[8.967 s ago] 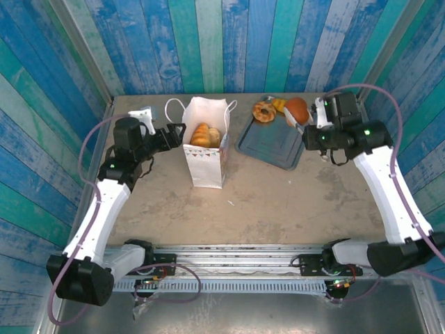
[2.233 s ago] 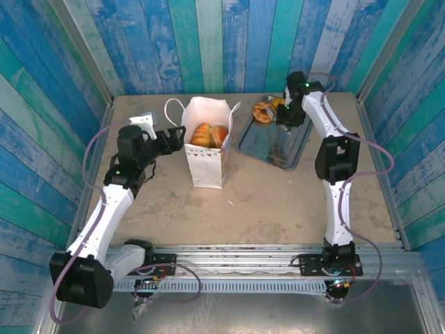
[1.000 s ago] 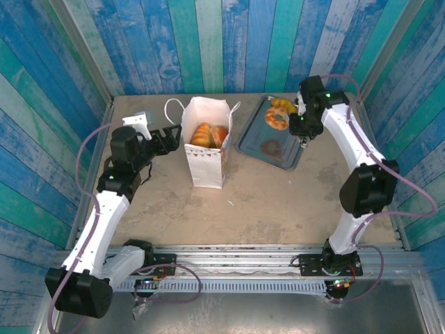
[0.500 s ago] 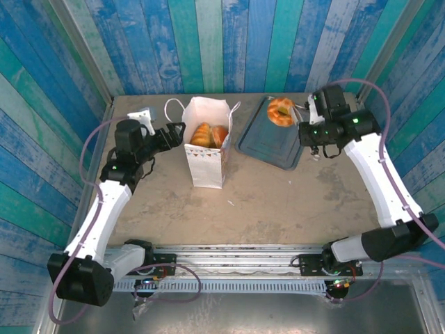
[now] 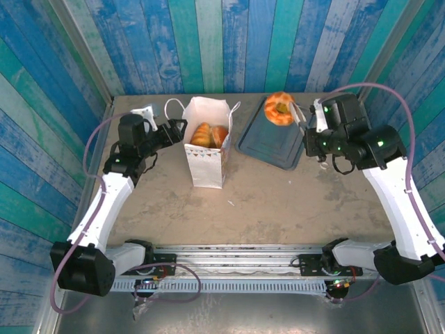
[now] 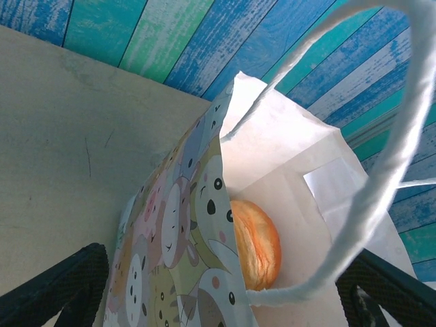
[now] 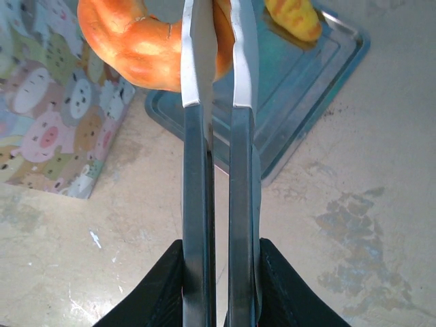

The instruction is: Place the fake bread into the paper bag

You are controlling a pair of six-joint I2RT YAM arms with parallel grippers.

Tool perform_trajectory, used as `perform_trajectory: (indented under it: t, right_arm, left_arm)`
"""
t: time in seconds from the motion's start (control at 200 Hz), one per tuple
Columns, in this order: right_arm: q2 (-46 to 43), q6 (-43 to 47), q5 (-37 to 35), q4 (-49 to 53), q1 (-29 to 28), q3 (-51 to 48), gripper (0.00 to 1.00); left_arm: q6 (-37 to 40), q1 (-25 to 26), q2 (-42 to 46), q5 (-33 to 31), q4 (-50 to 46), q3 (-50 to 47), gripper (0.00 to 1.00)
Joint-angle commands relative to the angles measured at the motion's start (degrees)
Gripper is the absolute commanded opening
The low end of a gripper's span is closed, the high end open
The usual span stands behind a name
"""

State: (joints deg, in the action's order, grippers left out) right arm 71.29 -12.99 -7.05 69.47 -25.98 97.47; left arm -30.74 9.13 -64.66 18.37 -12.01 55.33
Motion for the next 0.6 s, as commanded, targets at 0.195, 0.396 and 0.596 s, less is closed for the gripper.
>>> perform_trajectory:
  t: [0.195, 0.396, 0.596]
  right_arm:
    - [2.8, -1.3, -4.1, 2.8, -5.9, 11.6, 0.27]
    - [9.8, -0.2, -6.3, 5.3, -12.5, 23.2, 0.27]
    - [15.7, -0.4, -7.4, 3.4, -18.5, 30.3, 0.27]
  left_arm:
    - [-1.0, 0.2, -0.8, 1.4, 2.3, -1.2, 0.83]
    - [-0.5, 0.2, -0.9, 2.3, 2.5, -1.8, 0.77]
    - [-0.9, 0.2, -0.1, 2.6, 3.6, -2.6, 0.73]
